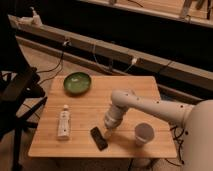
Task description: Push the eraser across the table
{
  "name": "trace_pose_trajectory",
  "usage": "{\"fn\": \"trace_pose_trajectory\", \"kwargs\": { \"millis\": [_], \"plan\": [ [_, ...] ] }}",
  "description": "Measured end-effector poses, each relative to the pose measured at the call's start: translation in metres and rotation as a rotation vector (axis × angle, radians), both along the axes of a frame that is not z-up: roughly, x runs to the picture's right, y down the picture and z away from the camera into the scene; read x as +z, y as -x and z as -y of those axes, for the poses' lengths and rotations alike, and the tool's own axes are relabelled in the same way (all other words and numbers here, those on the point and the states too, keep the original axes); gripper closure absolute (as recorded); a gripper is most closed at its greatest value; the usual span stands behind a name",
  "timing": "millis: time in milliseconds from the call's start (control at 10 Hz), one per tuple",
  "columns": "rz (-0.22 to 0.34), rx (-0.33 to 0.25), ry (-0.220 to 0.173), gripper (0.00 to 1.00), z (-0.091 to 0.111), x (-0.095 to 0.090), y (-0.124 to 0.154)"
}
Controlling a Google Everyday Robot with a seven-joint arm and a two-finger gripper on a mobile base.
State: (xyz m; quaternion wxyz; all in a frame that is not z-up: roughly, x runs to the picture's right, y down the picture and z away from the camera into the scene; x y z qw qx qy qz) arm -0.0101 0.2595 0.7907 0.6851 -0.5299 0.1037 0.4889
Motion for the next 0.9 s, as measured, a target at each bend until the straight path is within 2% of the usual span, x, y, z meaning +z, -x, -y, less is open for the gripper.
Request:
{"fn": "trace_pose_trajectory", "kwargs": {
  "millis": [300, 700, 900],
  "plan": [
    [0.088, -0.018, 0.008, 1.0, -0.002, -0.006, 0.036],
    [0.145, -0.024, 0.025, 1.0, -0.009, -0.015, 0.049],
    [0.161, -0.019, 0.006, 1.0, -0.005, -0.024, 0.051]
  ]
}}
